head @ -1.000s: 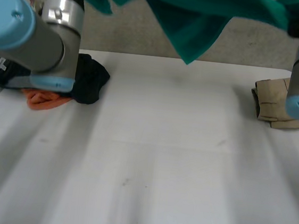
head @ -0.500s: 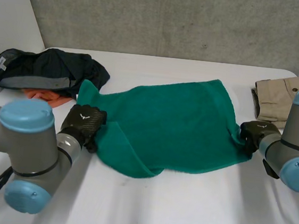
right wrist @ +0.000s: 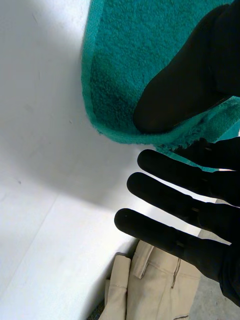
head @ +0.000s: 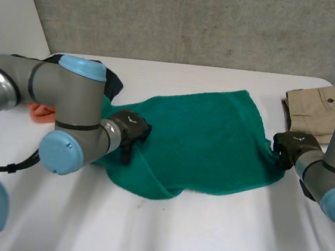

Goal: Fold the laundry.

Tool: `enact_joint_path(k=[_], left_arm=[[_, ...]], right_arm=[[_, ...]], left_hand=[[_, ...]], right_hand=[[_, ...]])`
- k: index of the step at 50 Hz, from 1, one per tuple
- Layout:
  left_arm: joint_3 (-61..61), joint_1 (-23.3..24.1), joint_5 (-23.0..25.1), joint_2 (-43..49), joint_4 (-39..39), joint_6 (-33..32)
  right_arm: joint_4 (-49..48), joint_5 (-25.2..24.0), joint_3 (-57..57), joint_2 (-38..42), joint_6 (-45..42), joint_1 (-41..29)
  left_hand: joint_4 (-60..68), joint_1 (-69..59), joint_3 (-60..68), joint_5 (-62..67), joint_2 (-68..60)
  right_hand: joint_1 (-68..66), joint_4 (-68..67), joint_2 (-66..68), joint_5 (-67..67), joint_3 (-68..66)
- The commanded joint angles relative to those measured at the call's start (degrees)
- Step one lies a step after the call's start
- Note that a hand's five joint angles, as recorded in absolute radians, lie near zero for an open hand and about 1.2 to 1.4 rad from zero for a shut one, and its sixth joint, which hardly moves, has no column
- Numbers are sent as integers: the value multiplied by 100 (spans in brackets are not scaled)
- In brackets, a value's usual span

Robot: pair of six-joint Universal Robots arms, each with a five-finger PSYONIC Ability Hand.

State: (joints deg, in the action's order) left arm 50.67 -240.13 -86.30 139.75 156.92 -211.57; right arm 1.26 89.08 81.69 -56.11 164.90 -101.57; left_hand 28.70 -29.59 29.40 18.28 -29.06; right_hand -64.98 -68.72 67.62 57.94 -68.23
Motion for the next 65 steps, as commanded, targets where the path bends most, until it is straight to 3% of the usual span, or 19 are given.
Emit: enact_joint_path(k=[1,6,12,13,16,17,24,29,33,41,48,51,57,62,65], left_arm=[[-145,-8,25,245,40,-385],[-58,-16,43,403,356,-429],[-40,-60,34,536,436,-508],[-40,-60,25,536,436,-525],[-14,-52,16,501,418,-534],[4,-52,-1,474,427,-543],[636,-34,-678,-579,988,-245],[1487,-25,-451,-1405,2077,98],[1813,-60,-195,-1451,2474,46],[2060,-183,-519,-1380,1975,-200],[2314,-183,-1047,-1975,1097,-376],[2543,-227,-960,-2433,1182,-263],[3325,-412,-547,-3638,2157,396],[3748,-552,-292,-3543,2475,538],[3801,-596,-274,-3201,2308,494]], right_arm=[[6,-31,-4,-32,7,41],[6,-40,-4,-32,15,49],[6,-40,14,-84,15,49],[6,-32,23,-93,15,49],[6,-31,31,-119,16,58],[6,-31,31,-119,7,58],[6,-40,-4,-137,-28,76],[24,-40,-48,-137,-99,84],[33,-40,-56,-155,-108,84],[120,-40,-91,-225,-230,58],[752,-102,-354,-821,-1055,286],[876,-146,-487,-1147,-1013,444],[885,-146,-768,-1885,-521,743],[1684,-295,-874,-1808,-889,902],[2203,-409,-935,-1544,-1582,867]], left_hand=[[842,-752,771,883,-806],[-180,270,-251,-139,216],[167,-78,97,209,-131],[753,-663,682,794,-717],[4797,-4707,4726,4838,-4761],[5127,-5038,5056,5168,-5091],[5130,-5041,5060,5172,-5094],[5130,-5041,5060,5172,-5094],[5130,-5041,5060,5172,-5094],[5130,-5041,5060,5172,-5094],[5130,-5041,5060,5172,-5094],[5130,-5041,5060,5172,-5094],[5130,-5041,5060,5172,-5094],[5130,-5041,5060,5172,-5094],[5130,-5041,5060,5172,-5094]], right_hand=[[-1502,-1128,1238,1206,-1177],[-1502,-1128,1238,1206,-1177],[-1502,-1128,1238,1206,-1177],[-1502,-1128,1238,1206,-1177],[-1502,-1128,1238,1206,-1177],[-1502,-1128,1238,1206,-1177],[-1502,-1128,1238,1206,-1177],[-1502,-1128,1238,1206,-1177],[-1502,-1128,1238,1206,-1177],[-1502,-1128,1238,1206,-1177],[-1502,-1128,1238,1206,-1177],[-1502,-1128,1238,1206,-1177],[-1502,-1128,1238,1206,-1177],[-1502,-1128,1238,1206,-1177],[-1502,-1128,1238,1206,-1177]])
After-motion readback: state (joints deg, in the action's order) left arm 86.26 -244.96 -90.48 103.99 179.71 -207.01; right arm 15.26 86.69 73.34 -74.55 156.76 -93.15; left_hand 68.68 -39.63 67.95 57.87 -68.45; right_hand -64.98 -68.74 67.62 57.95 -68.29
